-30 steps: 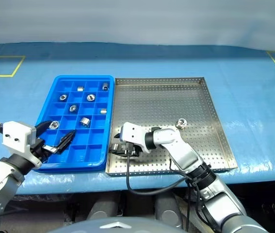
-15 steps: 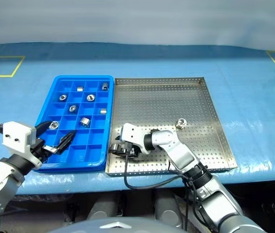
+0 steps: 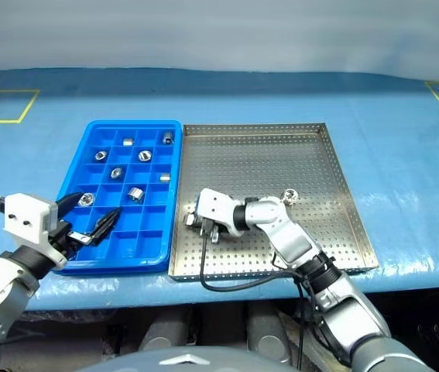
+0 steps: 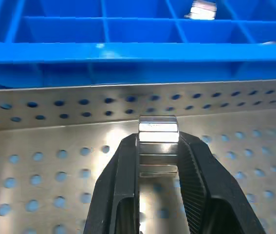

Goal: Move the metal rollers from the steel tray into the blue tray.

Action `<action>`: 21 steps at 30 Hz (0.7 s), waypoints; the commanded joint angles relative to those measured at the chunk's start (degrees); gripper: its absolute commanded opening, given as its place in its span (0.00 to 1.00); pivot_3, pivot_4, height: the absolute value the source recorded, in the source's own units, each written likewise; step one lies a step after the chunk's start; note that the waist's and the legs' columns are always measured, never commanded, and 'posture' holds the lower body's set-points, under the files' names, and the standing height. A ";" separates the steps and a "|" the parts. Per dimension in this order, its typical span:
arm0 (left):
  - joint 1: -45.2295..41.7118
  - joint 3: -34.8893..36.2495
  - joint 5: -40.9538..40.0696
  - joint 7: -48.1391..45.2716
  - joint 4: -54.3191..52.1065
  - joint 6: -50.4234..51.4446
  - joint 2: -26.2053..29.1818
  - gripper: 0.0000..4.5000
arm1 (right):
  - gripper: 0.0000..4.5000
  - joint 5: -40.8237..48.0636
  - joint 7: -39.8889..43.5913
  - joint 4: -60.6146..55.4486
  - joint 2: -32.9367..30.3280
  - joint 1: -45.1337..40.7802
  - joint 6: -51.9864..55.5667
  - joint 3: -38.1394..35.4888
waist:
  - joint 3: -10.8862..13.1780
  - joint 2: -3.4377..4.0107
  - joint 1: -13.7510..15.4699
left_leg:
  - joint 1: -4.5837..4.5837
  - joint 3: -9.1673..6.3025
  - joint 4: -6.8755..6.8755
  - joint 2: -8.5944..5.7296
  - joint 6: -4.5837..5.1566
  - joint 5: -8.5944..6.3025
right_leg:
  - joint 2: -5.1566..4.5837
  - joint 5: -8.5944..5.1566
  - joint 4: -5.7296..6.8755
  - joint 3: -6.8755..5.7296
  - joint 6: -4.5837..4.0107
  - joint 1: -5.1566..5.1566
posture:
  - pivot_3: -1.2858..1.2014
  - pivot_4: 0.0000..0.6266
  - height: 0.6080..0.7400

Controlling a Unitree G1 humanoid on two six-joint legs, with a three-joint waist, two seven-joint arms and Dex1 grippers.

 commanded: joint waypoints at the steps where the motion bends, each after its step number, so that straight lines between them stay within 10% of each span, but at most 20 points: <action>1: 0.09 1.25 -0.18 -0.37 -1.43 -0.18 0.43 1.00 | 0.16 -1.83 -3.61 -2.40 0.70 -4.98 -3.12 -3.68 | 0.00 0.00 -0.06 | 0.00 0.01 0.00 0.00 -0.01 0.01 | 0.01 0.01 0.00 0.01 -0.01 -0.01 | 0.52 0.24 1.00; 21: 14.44 13.73 -2.27 -0.17 -6.84 -3.15 -7.48 1.00 | 0.16 4.49 -0.97 -8.51 16.55 -3.47 -2.64 6.74 | -0.10 -0.16 0.65 | 0.02 -0.20 -0.04 0.02 -0.12 0.05 | -0.08 -0.05 0.04 -0.26 -0.12 0.04 | 0.58 0.24 1.00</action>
